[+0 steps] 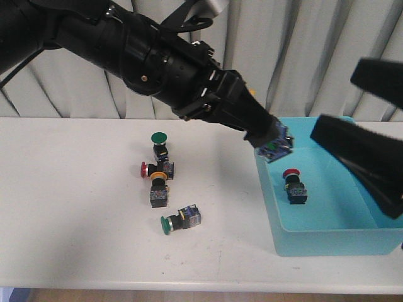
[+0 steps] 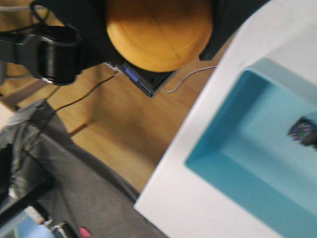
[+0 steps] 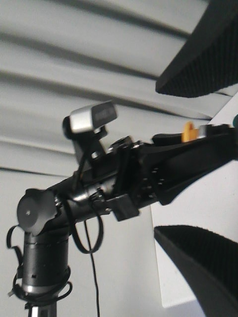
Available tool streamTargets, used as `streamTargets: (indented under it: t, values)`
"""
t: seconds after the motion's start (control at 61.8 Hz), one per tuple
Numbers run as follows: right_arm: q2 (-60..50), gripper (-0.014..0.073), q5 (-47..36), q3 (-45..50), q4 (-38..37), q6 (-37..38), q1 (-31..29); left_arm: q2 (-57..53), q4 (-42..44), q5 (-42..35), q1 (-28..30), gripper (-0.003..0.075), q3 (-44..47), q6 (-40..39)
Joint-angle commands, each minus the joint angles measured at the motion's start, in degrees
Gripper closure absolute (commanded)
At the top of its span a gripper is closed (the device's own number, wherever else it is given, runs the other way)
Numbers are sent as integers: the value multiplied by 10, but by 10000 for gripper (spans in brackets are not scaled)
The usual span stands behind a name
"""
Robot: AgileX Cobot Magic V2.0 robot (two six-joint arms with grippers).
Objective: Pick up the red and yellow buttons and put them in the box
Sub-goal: 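Lift the yellow button with the left gripper toward the right gripper above the box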
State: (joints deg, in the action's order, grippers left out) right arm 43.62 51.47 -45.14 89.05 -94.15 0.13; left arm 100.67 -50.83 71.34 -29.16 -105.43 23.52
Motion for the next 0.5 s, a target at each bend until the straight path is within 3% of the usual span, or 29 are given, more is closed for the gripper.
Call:
streamTargets:
  t: [0.0, 0.486]
  values:
    - [22, 77, 26, -58, 0, 23, -1, -30, -64, -2, -9, 727, -12, 4]
    - [31, 77, -15, -79, -87, 70, -1, -40, -172, -2, -11, 727, -12, 34]
